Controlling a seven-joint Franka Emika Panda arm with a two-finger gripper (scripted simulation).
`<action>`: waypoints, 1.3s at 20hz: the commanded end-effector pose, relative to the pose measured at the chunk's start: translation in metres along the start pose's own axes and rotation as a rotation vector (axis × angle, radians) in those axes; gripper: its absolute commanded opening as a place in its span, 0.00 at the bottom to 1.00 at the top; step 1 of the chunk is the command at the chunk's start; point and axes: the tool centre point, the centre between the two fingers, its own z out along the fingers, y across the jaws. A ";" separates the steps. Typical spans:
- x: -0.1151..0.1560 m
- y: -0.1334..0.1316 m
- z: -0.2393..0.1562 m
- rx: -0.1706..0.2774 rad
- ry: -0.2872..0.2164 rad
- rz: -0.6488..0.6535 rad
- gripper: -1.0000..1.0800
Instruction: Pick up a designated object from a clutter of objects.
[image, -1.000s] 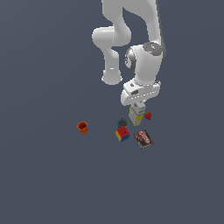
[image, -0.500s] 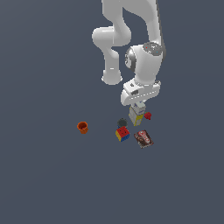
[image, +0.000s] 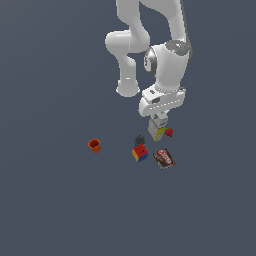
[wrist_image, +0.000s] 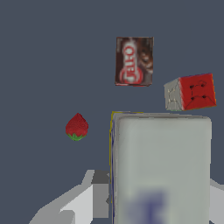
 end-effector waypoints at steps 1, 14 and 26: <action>-0.001 -0.002 -0.012 0.000 0.001 0.000 0.00; -0.009 -0.017 -0.117 0.001 0.001 -0.001 0.00; -0.015 -0.031 -0.227 0.000 0.000 -0.001 0.00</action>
